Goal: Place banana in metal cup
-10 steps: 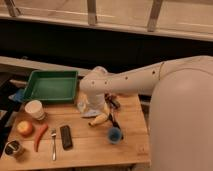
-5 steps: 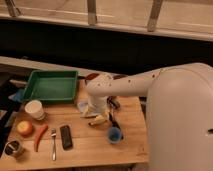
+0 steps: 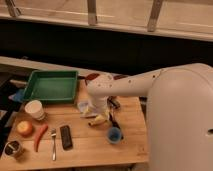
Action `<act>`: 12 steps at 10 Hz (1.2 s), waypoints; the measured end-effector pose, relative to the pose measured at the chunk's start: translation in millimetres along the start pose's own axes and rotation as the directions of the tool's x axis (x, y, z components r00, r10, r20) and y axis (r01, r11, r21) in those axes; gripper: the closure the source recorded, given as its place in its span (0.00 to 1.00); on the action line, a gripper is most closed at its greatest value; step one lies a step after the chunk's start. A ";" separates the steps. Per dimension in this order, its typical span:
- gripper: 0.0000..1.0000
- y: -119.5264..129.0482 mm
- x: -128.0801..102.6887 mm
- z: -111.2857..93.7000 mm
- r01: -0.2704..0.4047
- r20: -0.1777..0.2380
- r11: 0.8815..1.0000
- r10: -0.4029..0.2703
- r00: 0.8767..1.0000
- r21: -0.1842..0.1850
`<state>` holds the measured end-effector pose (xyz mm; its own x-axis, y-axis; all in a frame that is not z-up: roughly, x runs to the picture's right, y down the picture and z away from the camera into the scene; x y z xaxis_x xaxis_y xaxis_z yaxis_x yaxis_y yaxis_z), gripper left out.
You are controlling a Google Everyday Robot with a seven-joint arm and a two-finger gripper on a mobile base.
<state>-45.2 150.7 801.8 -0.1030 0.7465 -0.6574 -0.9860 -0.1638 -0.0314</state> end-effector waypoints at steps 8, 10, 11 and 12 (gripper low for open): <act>0.20 -5.3 -2.4 20.4 -0.034 -0.033 0.999 0.034 0.999 -0.003; 0.20 -2.2 -3.4 28.2 -0.034 -0.046 0.999 0.034 0.998 -0.011; 0.20 -4.2 -4.9 34.8 -0.040 -0.058 0.999 0.039 0.998 -0.010; 0.20 -7.0 -5.5 39.5 -0.045 -0.067 0.999 0.045 0.997 -0.007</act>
<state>-42.9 173.2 835.4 -0.1378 0.6933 -0.7074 -0.9794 -0.2018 -0.0070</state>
